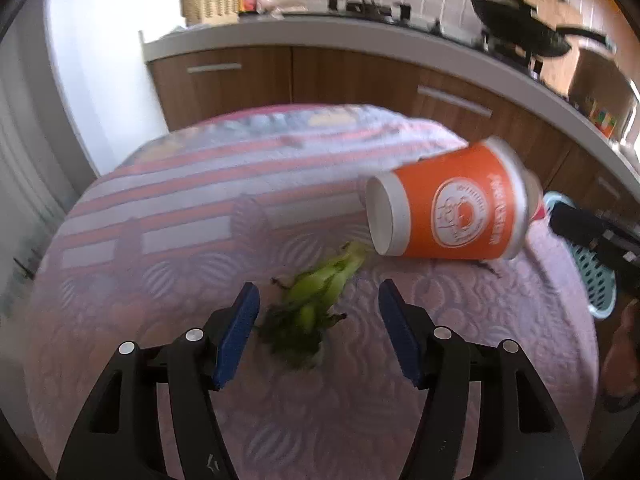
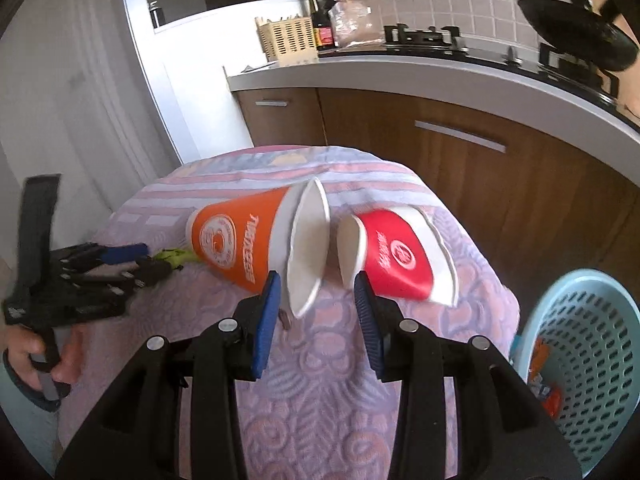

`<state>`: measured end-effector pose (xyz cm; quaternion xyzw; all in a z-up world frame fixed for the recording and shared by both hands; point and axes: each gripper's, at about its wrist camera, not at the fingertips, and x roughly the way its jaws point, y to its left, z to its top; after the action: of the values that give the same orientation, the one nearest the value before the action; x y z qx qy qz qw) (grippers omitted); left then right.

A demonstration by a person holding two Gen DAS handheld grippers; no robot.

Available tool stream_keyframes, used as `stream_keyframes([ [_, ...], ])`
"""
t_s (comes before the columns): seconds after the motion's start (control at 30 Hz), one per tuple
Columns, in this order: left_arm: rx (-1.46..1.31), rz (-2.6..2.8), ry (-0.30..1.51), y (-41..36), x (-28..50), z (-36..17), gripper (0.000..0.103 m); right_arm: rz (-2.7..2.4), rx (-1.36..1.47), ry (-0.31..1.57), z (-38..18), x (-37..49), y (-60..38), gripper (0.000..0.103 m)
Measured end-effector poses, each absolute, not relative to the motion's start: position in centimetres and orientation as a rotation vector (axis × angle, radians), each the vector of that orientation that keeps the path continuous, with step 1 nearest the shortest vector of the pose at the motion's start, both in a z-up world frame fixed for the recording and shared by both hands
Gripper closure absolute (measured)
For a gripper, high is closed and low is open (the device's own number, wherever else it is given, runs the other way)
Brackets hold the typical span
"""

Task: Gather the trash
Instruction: 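Grasp the green vegetable stalk with the left tool while the right tool grasps the orange cup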

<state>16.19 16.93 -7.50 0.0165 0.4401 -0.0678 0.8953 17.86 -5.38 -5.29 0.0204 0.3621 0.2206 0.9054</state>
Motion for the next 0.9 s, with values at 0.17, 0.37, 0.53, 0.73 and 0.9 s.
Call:
stream_keyframes([
  [0.17,0.113,-0.062,0.908,15.8,16.6,-8.4,0.067,0.533,0.042,0.762,-4.6,19.4,-3.2,0.068],
  [0.37,0.059,-0.011,0.898,16.8,15.3,-7.6,0.083,0.57,0.057,0.768,-5.1,20.1,-2.4,0.063],
  [0.53,-0.021,-0.006,0.875,17.1,14.1,-7.0,0.083,0.614,0.106,0.803,-6.0,20.7,-3.3,0.057],
  [0.73,-0.037,0.016,0.861,16.4,13.5,-6.6,0.083,0.734,0.112,0.832,-6.2,20.9,-2.7,0.057],
  [0.9,-0.058,0.027,0.842,16.5,12.8,-6.0,0.083,0.804,0.045,0.826,-6.1,19.9,-0.7,0.063],
])
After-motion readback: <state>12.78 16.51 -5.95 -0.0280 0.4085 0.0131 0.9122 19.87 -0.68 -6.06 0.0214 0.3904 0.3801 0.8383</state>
